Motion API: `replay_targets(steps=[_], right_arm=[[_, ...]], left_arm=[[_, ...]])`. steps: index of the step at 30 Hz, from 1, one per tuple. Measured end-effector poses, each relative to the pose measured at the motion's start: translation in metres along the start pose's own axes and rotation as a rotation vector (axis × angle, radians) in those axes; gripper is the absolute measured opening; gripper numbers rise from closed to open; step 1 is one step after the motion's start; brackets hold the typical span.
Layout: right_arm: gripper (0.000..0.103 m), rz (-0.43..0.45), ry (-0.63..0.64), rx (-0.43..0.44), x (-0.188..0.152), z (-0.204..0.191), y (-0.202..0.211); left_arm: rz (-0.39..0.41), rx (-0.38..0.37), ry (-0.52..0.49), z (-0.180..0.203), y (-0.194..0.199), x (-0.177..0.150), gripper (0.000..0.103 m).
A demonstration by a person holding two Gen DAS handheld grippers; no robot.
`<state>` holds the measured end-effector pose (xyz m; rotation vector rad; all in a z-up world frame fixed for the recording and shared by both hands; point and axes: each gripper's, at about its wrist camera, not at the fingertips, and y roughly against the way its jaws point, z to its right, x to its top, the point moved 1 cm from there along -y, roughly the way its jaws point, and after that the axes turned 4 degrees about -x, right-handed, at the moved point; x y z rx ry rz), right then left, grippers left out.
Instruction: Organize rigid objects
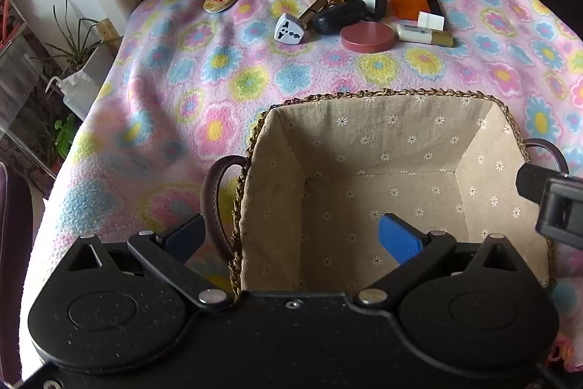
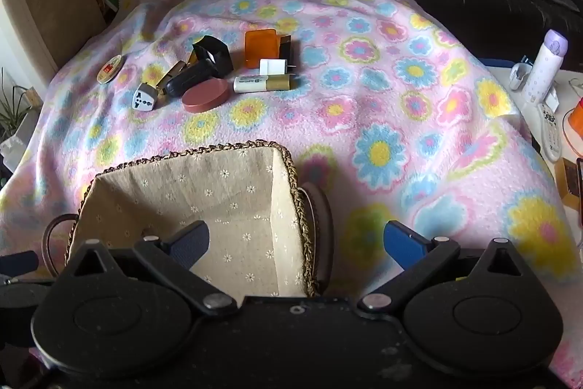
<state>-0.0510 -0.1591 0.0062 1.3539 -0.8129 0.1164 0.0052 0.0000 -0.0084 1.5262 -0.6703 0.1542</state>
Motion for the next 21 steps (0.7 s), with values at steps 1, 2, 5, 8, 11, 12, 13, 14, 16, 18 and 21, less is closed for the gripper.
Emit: replay_targets(steps=[1, 2, 5, 8, 11, 12, 13, 14, 16, 18, 21], right_arm=[[0.103, 0.000, 0.001, 0.000, 0.0002, -0.0011, -0.0001], [0.103, 0.007, 0.008, -0.011, 0.0003, -0.0020, 0.0001], [0.103, 0.004, 0.002, -0.005, 0.0006, -0.0026, -0.0005], [0.103, 0.004, -0.006, 0.001, -0.0017, -0.0016, -0.0019], [0.103, 0.002, -0.009, 0.009, 0.0012, -0.0036, -0.0018], [0.103, -0.005, -0.004, 0.008, 0.0056, -0.0051, -0.0049], [0.103, -0.004, -0.008, 0.007, 0.0061, -0.0064, -0.0041], [0.103, 0.003, 0.016, 0.011, 0.0028, -0.0084, -0.0015], [0.103, 0.003, 0.004, 0.024, 0.0026, -0.0070, -0.0025], [0.103, -0.001, -0.007, 0.030, 0.0020, -0.0056, -0.0036], [0.103, -0.009, -0.025, 0.038, 0.0033, -0.0032, -0.0044]], left_arm=[[0.001, 0.001, -0.002, 0.0001, 0.0000, 0.0001, 0.098], [0.009, -0.005, 0.002, -0.0003, 0.0002, -0.0002, 0.098], [-0.001, 0.002, -0.001, -0.0007, -0.0005, -0.0001, 0.098], [-0.007, 0.000, 0.004, -0.0029, -0.0024, 0.0016, 0.098], [-0.006, 0.000, 0.007, -0.0038, -0.0036, -0.0001, 0.098], [-0.014, 0.005, 0.007, -0.0018, -0.0029, 0.0015, 0.098], [-0.011, 0.005, 0.009, -0.0023, -0.0032, 0.0014, 0.098], [-0.007, 0.006, 0.010, -0.0017, -0.0029, 0.0007, 0.098], [-0.007, 0.000, 0.024, -0.0032, -0.0046, -0.0005, 0.098], [-0.014, -0.006, 0.040, -0.0051, -0.0062, 0.0003, 0.098], [-0.027, -0.021, 0.070, -0.0090, -0.0082, 0.0016, 0.098]])
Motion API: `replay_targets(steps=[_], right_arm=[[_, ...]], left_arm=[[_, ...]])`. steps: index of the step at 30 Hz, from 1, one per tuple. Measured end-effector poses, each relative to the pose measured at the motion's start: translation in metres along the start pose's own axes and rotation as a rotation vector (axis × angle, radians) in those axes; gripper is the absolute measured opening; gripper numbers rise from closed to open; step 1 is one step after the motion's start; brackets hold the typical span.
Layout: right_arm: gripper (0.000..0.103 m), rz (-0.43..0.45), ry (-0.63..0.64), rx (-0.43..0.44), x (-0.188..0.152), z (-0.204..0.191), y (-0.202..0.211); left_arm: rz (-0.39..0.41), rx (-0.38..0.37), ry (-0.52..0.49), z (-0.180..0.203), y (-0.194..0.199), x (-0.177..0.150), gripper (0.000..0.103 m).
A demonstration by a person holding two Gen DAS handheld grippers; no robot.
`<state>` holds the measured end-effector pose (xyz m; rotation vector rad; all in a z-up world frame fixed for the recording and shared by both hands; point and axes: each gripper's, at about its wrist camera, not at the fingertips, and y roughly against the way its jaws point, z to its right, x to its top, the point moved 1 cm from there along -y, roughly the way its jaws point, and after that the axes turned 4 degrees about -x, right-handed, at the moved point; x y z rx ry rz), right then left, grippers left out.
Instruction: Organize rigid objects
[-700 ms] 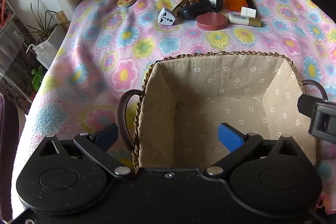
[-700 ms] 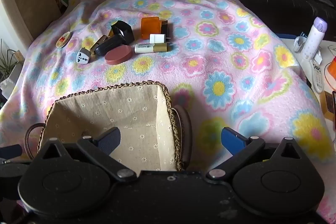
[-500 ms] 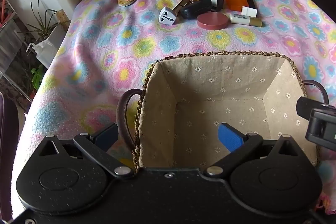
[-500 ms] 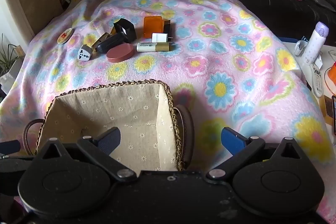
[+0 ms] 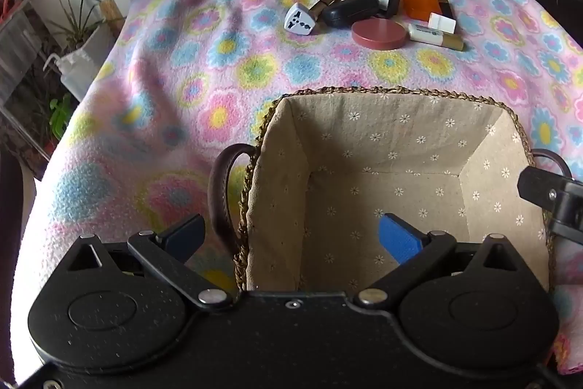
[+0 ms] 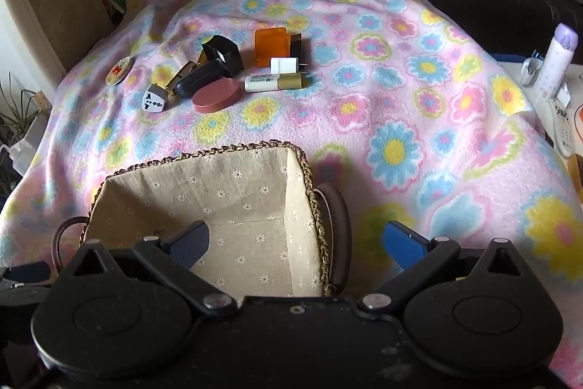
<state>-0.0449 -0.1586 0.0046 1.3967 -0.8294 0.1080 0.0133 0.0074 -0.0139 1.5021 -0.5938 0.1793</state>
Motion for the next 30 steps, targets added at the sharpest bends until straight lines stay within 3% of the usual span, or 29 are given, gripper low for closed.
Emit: replay_targets(steps=[15, 30], right_arm=[[0.103, -0.018, 0.009, -0.012, -0.0020, -0.0048, -0.0024], [0.103, -0.035, 0.033, -0.020, -0.0015, -0.0069, -0.0055]], left_arm=[[-0.034, -0.034, 0.030, -0.0025, -0.0038, 0.0017, 0.098], [-0.017, -0.026, 0.044, -0.0064, -0.0017, 0.0026, 0.098]])
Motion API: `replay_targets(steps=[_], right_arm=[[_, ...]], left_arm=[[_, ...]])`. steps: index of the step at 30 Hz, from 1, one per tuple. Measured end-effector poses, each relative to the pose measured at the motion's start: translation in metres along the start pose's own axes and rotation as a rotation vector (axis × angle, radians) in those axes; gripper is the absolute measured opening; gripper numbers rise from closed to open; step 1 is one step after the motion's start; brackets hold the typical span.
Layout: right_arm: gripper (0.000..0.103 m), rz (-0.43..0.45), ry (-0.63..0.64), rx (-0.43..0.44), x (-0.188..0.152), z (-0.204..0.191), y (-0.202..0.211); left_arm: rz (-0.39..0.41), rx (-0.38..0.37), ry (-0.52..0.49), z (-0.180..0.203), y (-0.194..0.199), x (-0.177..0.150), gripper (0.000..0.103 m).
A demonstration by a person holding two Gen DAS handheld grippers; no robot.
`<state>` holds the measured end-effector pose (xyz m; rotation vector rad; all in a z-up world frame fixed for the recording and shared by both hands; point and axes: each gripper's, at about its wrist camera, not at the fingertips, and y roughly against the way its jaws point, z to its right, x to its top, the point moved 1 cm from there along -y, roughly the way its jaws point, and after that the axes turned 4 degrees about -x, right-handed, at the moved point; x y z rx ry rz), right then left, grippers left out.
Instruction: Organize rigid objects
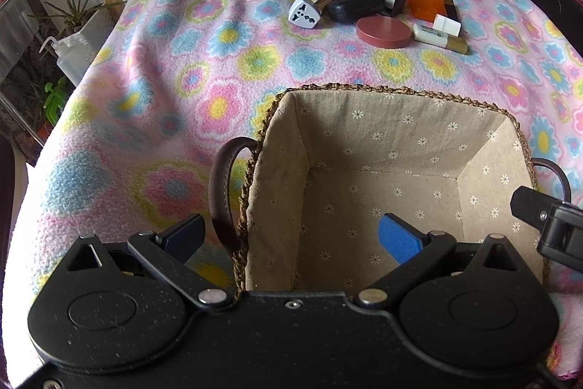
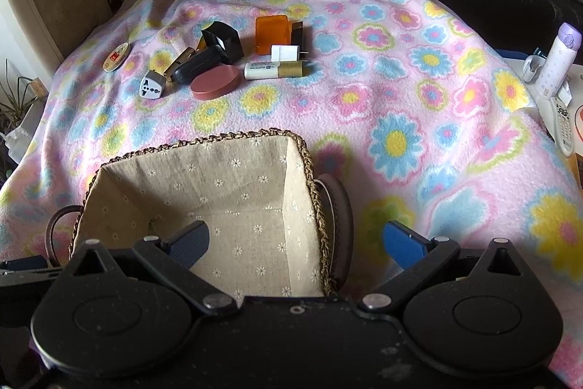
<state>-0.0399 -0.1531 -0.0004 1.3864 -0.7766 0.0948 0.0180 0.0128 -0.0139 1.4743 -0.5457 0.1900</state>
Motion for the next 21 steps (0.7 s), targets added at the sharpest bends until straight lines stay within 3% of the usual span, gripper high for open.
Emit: replay_targets(steps=[21], right_arm=[[0.103, -0.033, 0.035, -0.010, 0.0002, -0.0037, -0.0056]], left_arm=[[-0.003, 0.006, 0.006, -0.0031, -0.0008, -0.0004, 0.098]])
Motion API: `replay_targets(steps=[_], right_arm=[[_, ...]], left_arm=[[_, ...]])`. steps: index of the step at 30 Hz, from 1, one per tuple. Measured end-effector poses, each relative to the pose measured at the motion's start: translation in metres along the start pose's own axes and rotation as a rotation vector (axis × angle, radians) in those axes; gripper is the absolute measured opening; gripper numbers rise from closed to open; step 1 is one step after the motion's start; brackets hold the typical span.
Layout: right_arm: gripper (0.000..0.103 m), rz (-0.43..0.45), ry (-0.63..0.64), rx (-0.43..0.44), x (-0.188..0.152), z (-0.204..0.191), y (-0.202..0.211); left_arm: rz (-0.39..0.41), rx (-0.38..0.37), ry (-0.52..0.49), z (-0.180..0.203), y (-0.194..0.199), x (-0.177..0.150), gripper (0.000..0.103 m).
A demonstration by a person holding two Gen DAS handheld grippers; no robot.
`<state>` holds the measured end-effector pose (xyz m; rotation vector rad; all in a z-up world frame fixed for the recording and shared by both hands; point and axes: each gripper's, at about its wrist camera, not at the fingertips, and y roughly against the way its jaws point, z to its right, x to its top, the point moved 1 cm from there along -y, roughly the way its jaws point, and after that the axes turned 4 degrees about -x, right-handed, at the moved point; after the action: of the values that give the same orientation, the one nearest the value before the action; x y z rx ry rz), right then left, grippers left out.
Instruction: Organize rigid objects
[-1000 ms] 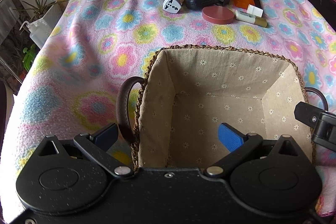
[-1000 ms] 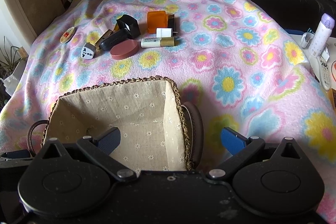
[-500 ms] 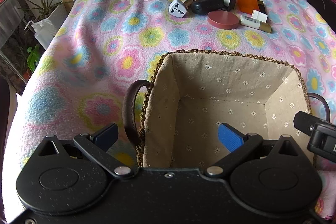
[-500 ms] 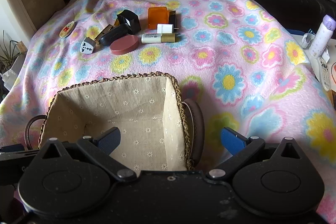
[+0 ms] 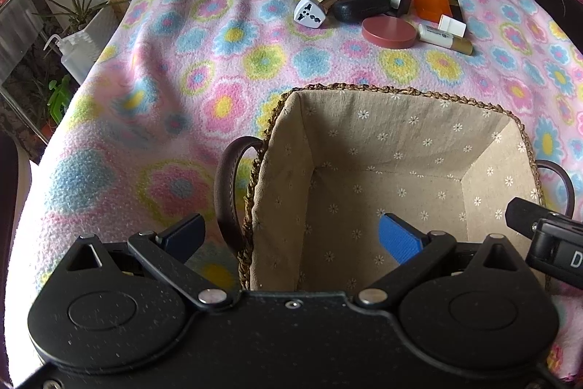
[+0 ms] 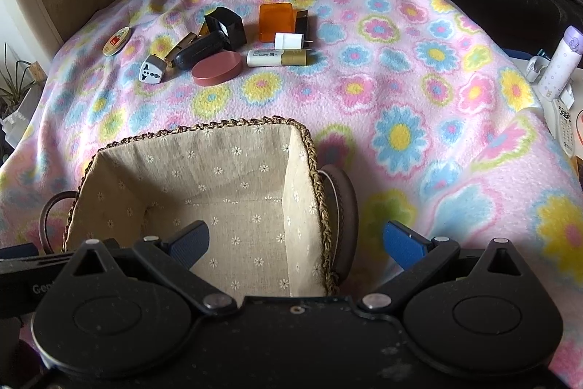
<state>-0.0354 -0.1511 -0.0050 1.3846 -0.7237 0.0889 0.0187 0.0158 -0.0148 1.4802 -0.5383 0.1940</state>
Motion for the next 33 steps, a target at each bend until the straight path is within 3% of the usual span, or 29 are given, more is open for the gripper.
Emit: replay_targets(steps=[19, 25, 33], right_arm=[[0.102, -0.005, 0.028, -0.020, 0.000, -0.005, 0.000], [0.102, 0.007, 0.043, -0.011, 0.000, -0.005, 0.006], [0.102, -0.011, -0.039, 0.022, 0.016, 0.007, 0.008]], left_arm=[[0.019, -0.039, 0.001, -0.002, 0.007, 0.000, 0.096], [0.053, -0.048, -0.019, -0.001, 0.016, 0.002, 0.093], [0.139, -0.043, -0.039, -0.010, 0.040, 0.027, 0.093]])
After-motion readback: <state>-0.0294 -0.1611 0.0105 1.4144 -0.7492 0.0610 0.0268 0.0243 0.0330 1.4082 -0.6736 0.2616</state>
